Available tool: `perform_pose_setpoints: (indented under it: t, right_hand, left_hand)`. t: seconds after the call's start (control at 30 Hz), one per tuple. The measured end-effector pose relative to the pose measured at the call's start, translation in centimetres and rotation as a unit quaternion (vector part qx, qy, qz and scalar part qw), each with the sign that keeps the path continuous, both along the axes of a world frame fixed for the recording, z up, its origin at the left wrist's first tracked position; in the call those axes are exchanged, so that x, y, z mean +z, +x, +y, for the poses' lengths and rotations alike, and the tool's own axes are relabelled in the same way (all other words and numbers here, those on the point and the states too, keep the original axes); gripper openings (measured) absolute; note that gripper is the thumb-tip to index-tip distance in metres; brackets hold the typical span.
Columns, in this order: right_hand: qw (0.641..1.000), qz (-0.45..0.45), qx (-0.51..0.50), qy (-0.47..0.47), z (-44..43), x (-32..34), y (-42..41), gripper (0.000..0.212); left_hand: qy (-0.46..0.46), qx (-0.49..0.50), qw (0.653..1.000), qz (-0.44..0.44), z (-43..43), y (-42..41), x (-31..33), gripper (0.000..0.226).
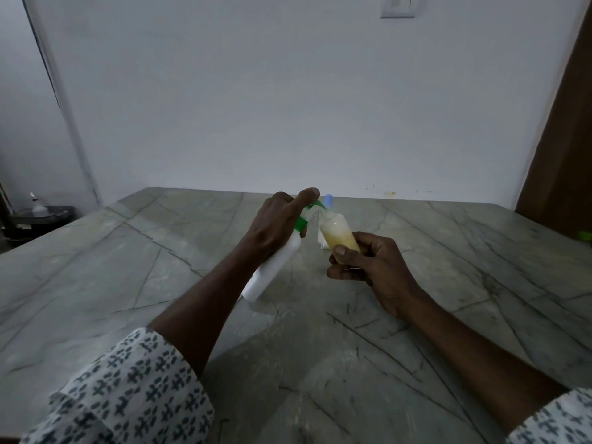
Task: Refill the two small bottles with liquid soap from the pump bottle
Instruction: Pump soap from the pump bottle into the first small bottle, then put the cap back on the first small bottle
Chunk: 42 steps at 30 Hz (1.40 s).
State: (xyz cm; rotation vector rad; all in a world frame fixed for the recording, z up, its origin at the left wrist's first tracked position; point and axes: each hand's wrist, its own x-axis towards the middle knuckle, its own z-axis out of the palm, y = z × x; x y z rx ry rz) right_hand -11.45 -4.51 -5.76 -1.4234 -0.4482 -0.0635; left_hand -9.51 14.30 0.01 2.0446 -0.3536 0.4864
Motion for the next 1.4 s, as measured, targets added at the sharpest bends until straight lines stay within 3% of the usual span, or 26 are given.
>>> perform_pose_setpoints:
  t: [0.23,0.37,0.57,0.73,0.9,1.13,1.3,1.4]
  right_hand:
    - [1.000,-0.002,0.008,-0.018,0.1,-0.1,-0.1,0.041]
    - [1.000,0.003,0.030,-0.007,0.3,0.3,-0.3,0.038]
    - [0.999,0.014,0.049,0.008,0.6,0.2,-0.3,0.037]
    - [0.997,0.037,0.059,0.043,0.4,-0.2,0.3,0.039]
    - [0.997,0.040,0.053,0.029,0.5,-0.4,0.5,0.045]
    - [1.000,0.015,0.019,0.003,0.2,-0.4,0.5,0.023]
    - [1.000,0.000,-0.009,-0.012,-0.1,-0.4,0.5,0.017]
    - [0.999,-0.021,-0.037,-0.019,-0.6,-0.2,0.8,0.018]
  left_hand:
    - [-0.025,-0.009,0.999,-0.032,0.1,0.2,-0.2,0.051]
    - [-0.108,-0.054,0.992,-0.033,0.5,0.5,-0.3,0.061]
    - [-0.235,-0.128,0.963,0.013,2.8,0.9,0.0,0.053]
    - [-0.265,-0.176,0.947,0.037,3.8,0.9,0.2,0.054]
    - [-0.246,-0.177,0.952,0.035,4.1,0.9,-0.2,0.066]
    - [-0.247,-0.198,0.947,0.056,5.0,0.2,-1.1,0.084]
    - [-0.100,-0.206,0.958,0.172,7.6,-0.7,-1.6,0.113]
    - [-0.043,-0.169,0.967,0.187,7.8,-1.2,-2.2,0.086]
